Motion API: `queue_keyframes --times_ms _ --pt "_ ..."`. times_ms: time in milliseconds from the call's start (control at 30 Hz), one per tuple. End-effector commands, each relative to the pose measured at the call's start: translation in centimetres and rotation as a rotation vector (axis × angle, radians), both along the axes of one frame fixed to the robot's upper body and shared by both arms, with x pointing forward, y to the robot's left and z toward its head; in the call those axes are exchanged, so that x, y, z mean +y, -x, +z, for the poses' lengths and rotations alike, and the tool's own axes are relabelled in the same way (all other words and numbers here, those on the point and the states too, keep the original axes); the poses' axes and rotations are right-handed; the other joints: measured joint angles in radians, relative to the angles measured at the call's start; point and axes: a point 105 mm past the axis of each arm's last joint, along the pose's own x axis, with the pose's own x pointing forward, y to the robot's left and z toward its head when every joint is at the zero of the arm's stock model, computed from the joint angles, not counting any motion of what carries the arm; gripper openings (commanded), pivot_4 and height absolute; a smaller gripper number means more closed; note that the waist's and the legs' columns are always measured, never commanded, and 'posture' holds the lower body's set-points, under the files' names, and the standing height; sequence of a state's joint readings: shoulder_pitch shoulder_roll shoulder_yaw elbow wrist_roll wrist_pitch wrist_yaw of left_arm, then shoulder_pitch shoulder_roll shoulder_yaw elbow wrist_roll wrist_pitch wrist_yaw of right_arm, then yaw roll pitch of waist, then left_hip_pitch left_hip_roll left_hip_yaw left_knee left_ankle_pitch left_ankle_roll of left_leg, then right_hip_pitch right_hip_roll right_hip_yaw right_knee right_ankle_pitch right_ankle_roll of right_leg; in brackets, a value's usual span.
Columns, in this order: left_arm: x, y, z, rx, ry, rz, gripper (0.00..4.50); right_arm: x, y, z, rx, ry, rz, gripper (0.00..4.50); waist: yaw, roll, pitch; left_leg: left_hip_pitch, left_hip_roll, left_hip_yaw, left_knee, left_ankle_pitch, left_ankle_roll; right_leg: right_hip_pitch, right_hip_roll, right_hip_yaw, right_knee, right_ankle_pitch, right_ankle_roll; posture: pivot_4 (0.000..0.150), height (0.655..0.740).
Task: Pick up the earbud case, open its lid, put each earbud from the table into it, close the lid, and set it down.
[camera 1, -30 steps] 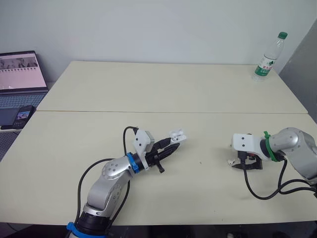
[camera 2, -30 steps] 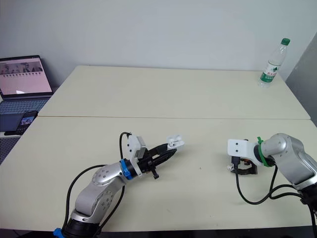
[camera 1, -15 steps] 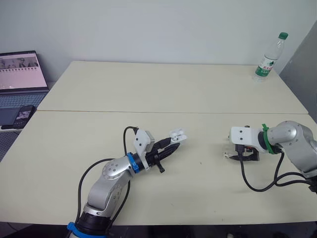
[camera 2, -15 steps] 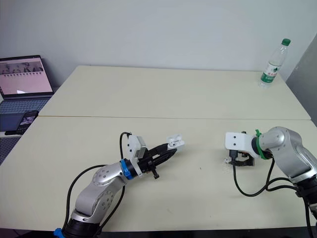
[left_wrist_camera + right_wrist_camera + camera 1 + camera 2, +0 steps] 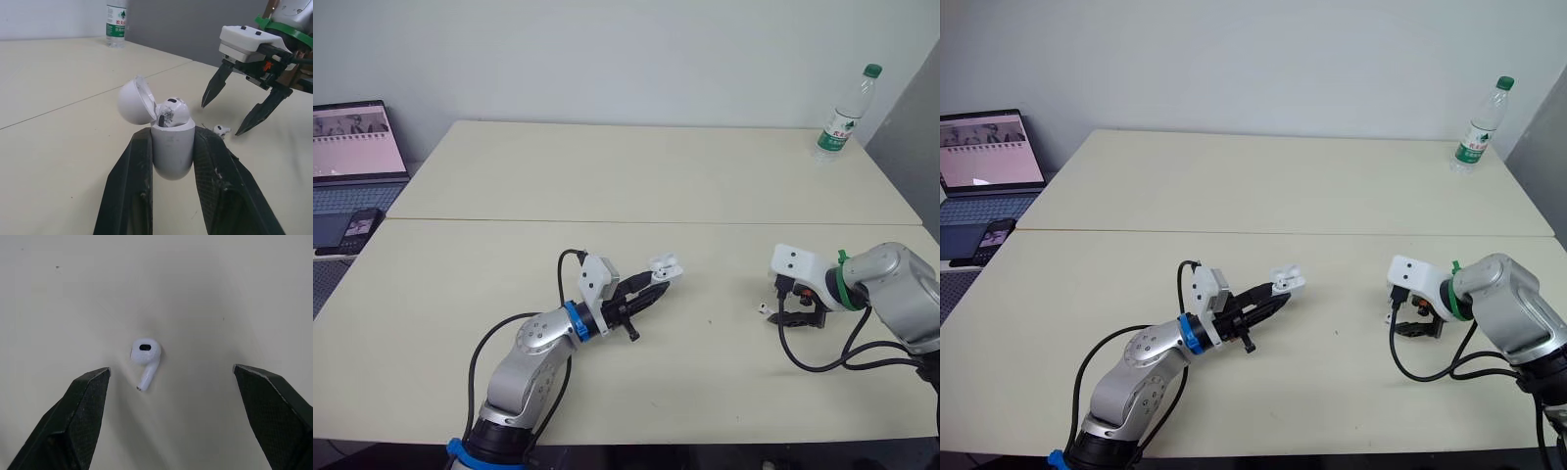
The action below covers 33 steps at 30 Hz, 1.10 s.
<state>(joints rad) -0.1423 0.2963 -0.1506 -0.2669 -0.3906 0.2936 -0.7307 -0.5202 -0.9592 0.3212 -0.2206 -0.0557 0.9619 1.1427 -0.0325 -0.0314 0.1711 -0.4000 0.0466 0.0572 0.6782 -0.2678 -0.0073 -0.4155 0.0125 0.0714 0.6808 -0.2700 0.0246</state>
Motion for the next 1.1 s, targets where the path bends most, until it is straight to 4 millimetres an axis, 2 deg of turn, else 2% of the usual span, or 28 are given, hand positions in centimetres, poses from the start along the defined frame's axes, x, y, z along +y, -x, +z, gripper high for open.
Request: queue_keyframes --times_ms 33,200,267,333,600,767,967,1067,1100 --pt "-0.4 0.2 1.1 -0.051 0.019 -0.014 0.78 0.3 -0.6 0.7 -0.036 -0.024 -0.082 4.19 0.001 0.000 0.000 0.000 0.000 0.000 0.000 0.000 0.000 0.000 0.000 0.000 0.000 0.000 0.000 0.150 0.7362" --pt "-0.3 0.3 1.1 -0.051 0.019 -0.011 0.78 1.3 -0.3 0.5 -0.020 -0.067 -0.111 4.19 0.002 0.000 0.000 0.000 -0.001 0.000 0.000 0.000 0.000 0.000 0.001 0.000 0.000 0.000 0.000 0.150 0.7362" --pt "-0.3 0.3 1.1 -0.051 0.019 -0.011 0.78 1.4 -0.1 0.3 -0.018 -0.060 -0.108 3.83 0.002 0.000 0.000 -0.001 -0.001 0.000 0.000 0.000 0.000 0.000 0.001 0.000 0.000 0.000 0.000 0.150 0.7362" --pt "-0.3 0.3 1.0 -0.051 0.019 -0.011 0.78 1.4 0.0 0.2 -0.019 -0.056 -0.108 3.20 0.002 0.000 0.000 -0.001 -0.001 0.000 0.000 0.000 0.000 0.000 0.001 0.000 0.000 0.000 0.000 0.150 0.7362" --pt "-0.3 0.3 1.0 -0.048 0.018 -0.014 0.78 1.5 0.4 0.5 -0.019 -0.048 -0.099 0.16 0.002 0.000 0.000 -0.001 -0.001 0.000 0.000 0.000 0.000 0.000 0.001 -0.001 0.000 0.000 0.000 0.150 0.7362" --pt "-0.3 0.2 1.0 -0.048 0.016 -0.017 0.78 1.7 0.7 0.7 -0.012 -0.064 -0.098 0.07 0.001 0.000 0.000 -0.001 -0.001 -0.001 0.000 0.000 0.000 0.000 0.001 0.000 0.000 0.000 0.000 0.150 0.7362" --pt "-0.3 0.2 1.0 -0.048 0.014 -0.021 0.78 2.1 0.0 1.7 -0.065 -0.103 -0.090 0.07 0.001 0.000 0.000 0.000 -0.001 -0.001 0.000 0.000 0.000 0.000 0.001 0.000 0.000 0.000 0.000 0.150 0.7362" --pt "-0.3 0.2 1.0 -0.048 0.013 -0.022 0.78 2.1 0.0 2.0 -0.068 -0.108 -0.097 0.61 0.001 0.000 0.000 -0.001 -0.001 0.000 0.000 0.000 0.000 0.000 0.001 -0.001 0.000 0.000 0.000 0.150 0.7362" --pt "-0.3 0.2 1.0 -0.048 0.014 -0.022 0.78 1.9 0.1 1.9 -0.067 -0.105 -0.112 0.94 0.001 0.000 0.000 -0.001 -0.001 -0.001 0.000 0.000 0.000 0.000 0.001 -0.001 -0.001 0.000 0.000 0.150 0.7362"
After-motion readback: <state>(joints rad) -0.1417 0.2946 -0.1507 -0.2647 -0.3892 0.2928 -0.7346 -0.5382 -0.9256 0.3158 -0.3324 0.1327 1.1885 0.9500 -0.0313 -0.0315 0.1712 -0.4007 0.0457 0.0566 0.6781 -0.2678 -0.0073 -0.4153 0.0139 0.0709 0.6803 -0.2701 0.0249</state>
